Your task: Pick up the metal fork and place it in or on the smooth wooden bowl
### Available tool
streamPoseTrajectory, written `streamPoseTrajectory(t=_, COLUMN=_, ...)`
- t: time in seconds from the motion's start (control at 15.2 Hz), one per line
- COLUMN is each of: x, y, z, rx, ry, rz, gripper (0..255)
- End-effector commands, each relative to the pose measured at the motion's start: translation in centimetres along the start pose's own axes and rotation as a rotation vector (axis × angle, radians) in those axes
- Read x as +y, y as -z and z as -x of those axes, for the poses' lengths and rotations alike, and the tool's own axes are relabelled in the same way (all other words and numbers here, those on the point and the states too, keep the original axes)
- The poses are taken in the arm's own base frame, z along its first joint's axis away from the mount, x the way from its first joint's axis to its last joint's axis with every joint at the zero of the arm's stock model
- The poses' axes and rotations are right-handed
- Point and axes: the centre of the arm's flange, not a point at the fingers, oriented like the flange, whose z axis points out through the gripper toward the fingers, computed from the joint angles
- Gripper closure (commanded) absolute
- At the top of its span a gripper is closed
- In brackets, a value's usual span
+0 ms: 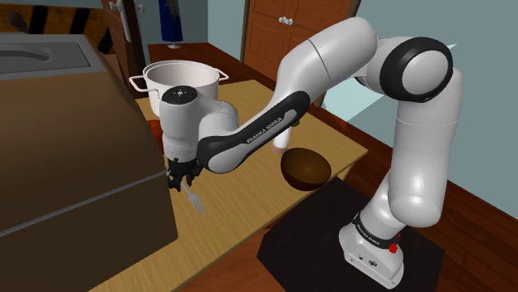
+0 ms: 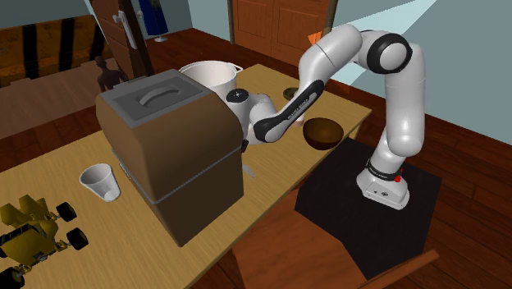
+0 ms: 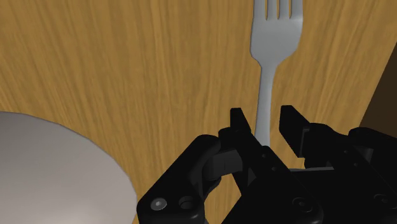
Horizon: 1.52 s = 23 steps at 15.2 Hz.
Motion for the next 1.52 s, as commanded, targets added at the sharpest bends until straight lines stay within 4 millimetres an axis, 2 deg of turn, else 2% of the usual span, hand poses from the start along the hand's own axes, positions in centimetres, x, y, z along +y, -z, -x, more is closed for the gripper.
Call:
streamPoseTrajectory(t=0.0, x=-0.4, y=0.0, z=0.1, rx=-0.001, ry=0.000, rz=0.001, gripper=255)
streamPoseTrajectory(t=1.45, x=-0.3, y=11.5, z=-1.6, rx=-0.001, ry=0.000, rz=0.001, gripper=255)
